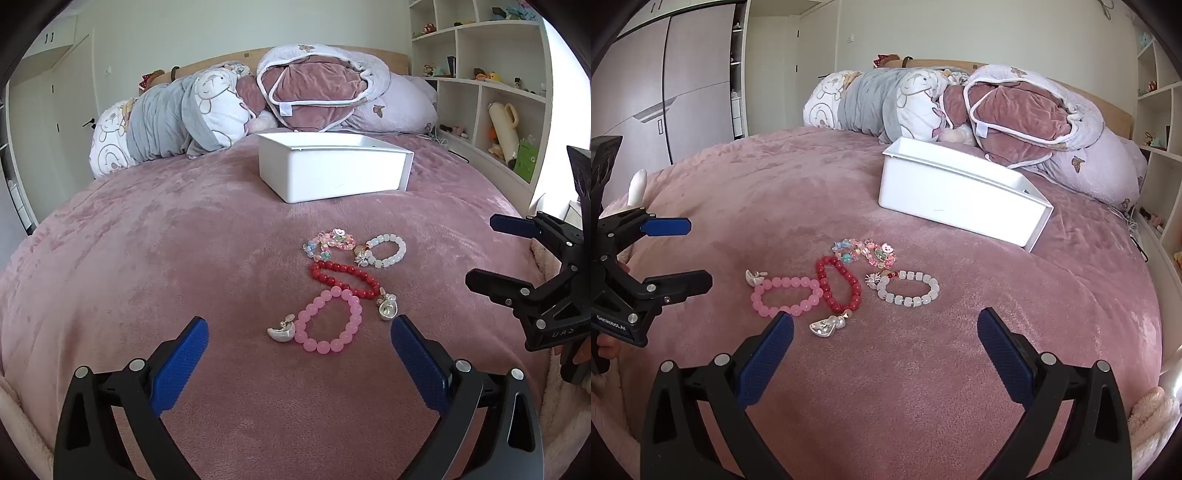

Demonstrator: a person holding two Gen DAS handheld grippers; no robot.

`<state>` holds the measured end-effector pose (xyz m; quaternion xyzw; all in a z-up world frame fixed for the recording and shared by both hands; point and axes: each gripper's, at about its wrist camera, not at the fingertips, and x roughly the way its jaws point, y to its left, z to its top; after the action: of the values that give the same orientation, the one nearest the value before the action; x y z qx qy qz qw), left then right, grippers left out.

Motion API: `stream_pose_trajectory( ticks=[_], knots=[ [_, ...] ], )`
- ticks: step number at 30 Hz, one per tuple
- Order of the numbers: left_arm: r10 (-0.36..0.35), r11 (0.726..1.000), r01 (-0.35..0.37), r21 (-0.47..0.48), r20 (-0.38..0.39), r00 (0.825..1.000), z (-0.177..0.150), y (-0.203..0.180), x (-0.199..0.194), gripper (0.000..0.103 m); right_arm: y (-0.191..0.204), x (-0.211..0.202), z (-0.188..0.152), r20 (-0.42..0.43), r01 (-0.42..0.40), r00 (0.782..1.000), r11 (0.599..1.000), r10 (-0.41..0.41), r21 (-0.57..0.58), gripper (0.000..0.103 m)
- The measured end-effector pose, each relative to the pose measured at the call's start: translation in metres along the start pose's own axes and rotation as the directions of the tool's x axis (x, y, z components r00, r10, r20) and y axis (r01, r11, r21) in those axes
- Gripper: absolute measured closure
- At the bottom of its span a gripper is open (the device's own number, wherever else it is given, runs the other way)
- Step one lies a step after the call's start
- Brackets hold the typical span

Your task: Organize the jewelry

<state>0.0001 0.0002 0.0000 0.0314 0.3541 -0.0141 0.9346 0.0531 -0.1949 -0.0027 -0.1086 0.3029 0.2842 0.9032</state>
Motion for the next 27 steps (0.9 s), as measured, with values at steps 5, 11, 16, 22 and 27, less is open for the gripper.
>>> stream_pose_trajectory(
  ticks=[5,11,16,22,27],
  knots=[
    [0.006,1.0,-0.006,0.001,0.005,1.0,0.0,0.0,-0.0007,0.003,0.0004,-0.0007,-0.0001,0.002,-0.002,1.0,1.0,0.002,-0.004,0.005],
    [0.001,1.0,-0.001,0.0,0.001,1.0,0.0,0.0,0.0001,0.003,-0.0001,-0.0009,0.0001,0.005,0.001,1.0,1.0,-0.001,0.0,0.005],
    [-0.001,1.0,0.001,-0.004,0.007,1.0,0.0002,0.0005,-0.0003,0.003,-0.0016,-0.0015,0.0008,0.007,-0.001,1.0,1.0,0.001,0.0,0.005],
    [0.0,1.0,0.0,-0.005,0.009,1.0,0.002,0.0042,-0.0016,0.003,-0.0002,-0.0005,-0.0004,0.007,0.002,1.0,1.0,-0.002,0.0,0.005],
    [0.003,1.0,-0.003,-0.009,0.018,1.0,0.0031,0.0046,-0.0034,0.003,-0.0016,-0.0025,0.0015,0.009,0.002,1.0,1.0,-0.002,0.004,0.005]
  ],
)
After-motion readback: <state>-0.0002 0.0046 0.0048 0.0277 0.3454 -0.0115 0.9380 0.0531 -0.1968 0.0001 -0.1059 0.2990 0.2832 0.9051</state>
